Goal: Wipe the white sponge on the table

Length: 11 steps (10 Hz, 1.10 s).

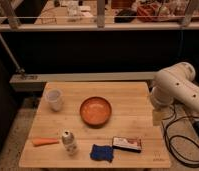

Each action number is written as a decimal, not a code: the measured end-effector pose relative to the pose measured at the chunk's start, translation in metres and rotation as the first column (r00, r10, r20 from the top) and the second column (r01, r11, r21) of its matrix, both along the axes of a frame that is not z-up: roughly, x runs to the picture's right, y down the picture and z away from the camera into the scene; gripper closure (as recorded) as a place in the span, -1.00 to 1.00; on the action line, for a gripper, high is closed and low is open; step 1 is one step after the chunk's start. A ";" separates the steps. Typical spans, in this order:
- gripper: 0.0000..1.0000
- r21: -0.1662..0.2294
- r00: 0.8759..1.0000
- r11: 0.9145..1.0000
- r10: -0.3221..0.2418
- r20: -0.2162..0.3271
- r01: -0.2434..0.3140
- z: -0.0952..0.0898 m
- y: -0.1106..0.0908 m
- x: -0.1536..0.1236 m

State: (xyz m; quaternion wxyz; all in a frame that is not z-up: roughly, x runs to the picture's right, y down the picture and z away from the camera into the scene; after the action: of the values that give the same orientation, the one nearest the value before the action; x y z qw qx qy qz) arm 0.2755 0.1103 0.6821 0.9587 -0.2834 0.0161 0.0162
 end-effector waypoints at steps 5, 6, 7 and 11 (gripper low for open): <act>-0.60 -0.010 0.999 1.000 -0.006 0.034 0.006 -0.004 0.005 -0.028; -0.60 -0.012 0.999 1.000 -0.004 0.043 0.005 -0.006 0.008 -0.032; -0.60 -0.013 0.998 1.000 -0.006 0.056 0.006 -0.007 0.010 -0.043; -0.60 -0.021 0.996 1.000 -0.002 0.089 0.004 -0.010 0.016 -0.065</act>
State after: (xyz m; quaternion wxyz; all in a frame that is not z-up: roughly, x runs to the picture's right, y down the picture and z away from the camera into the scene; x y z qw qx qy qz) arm 0.2103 0.1259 0.6716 0.9555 -0.2938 -0.0261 0.0019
